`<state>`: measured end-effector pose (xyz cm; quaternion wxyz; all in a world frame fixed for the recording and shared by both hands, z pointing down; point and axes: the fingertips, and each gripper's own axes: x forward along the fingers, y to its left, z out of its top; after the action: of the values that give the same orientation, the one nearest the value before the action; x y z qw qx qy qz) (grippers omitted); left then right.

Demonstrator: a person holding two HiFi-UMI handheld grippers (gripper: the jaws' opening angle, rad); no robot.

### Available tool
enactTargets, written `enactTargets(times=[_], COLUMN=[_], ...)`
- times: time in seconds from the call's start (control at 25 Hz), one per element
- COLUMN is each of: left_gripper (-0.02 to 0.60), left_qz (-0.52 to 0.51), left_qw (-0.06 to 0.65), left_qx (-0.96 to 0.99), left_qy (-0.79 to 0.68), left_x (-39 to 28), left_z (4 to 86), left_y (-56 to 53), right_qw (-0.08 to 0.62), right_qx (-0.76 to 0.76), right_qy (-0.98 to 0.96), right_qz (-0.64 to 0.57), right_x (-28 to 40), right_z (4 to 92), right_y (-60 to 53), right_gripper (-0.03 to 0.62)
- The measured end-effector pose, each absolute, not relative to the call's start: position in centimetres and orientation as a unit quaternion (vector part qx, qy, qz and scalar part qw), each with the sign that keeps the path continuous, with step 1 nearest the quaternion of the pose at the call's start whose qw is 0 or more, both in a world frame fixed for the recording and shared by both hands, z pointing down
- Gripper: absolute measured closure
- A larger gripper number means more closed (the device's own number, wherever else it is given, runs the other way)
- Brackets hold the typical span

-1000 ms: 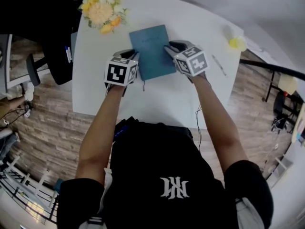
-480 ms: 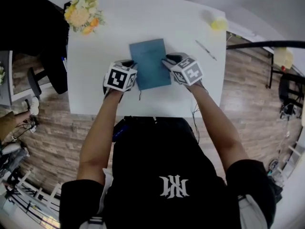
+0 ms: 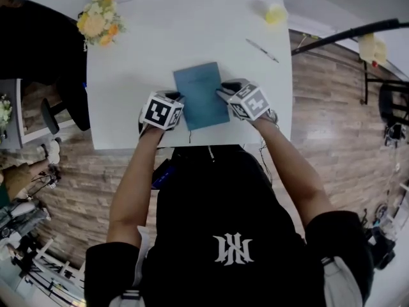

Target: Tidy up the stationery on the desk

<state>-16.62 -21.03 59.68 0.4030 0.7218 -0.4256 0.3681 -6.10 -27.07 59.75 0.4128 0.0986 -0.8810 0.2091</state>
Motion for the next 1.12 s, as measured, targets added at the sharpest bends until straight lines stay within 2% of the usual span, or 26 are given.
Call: enactTargets(times=[0.48,1.12], left_gripper=[0.513,0.513], left_qz=[0.399,0.416], left_qw=[0.400,0.400], left_qx=[0.725,0.723], left_qy=[-0.394,-0.381], left_x=[-13.8,-12.5], left_z=[60.0,60.1], left_y=[-17.9,-16.2], right_qw=[0.414,0.411], right_qx=[0.085,0.072], right_qy=[-0.880,-0.884], right_qz=[0.216,0.212], right_x=[-1.9,-0.7], right_z=[60.2,60.2], right_y=[-21.4,-19.7], right_gripper=[0.474,0.473])
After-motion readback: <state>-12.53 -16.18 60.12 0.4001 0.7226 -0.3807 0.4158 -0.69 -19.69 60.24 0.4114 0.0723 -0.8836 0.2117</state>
